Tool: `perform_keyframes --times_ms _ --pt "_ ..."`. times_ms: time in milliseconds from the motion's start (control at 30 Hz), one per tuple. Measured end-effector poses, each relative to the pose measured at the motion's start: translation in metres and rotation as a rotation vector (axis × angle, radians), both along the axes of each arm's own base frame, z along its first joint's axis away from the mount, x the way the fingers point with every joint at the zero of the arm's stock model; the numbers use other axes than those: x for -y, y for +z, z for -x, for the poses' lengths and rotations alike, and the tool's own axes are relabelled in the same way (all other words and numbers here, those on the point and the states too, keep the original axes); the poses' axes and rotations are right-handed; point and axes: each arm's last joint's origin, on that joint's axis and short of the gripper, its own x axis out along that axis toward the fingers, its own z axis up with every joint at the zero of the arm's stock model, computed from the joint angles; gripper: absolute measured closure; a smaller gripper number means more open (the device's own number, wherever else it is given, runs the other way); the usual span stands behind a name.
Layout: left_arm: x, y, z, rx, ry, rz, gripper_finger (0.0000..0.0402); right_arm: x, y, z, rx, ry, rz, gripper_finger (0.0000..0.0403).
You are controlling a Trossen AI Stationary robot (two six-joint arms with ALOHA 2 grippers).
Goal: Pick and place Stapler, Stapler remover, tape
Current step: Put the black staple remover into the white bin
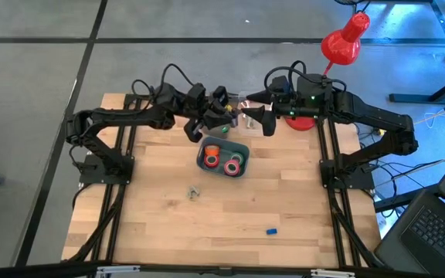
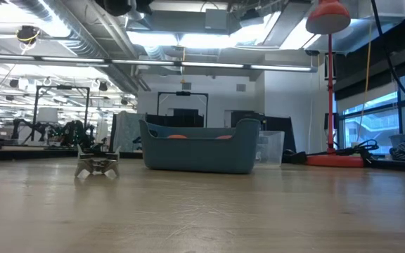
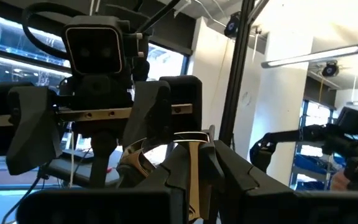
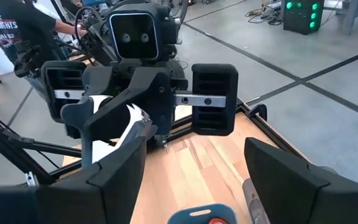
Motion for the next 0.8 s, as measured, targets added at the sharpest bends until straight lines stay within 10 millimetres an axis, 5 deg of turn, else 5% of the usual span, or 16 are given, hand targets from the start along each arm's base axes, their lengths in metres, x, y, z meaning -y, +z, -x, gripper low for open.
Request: perform_keyframes --times_ms 633,800 --pt "-0.001 -0.003 0.000 0.018 0.002 -0.145 0.0368 0.000 0.016 0.005 0.072 0.034 -0.089 0.0127" --pt "-0.004 0.012 0.002 0.073 0.033 -0.189 0.0368 0.000 0.014 0.004 0.056 0.043 -0.120 0.0127"
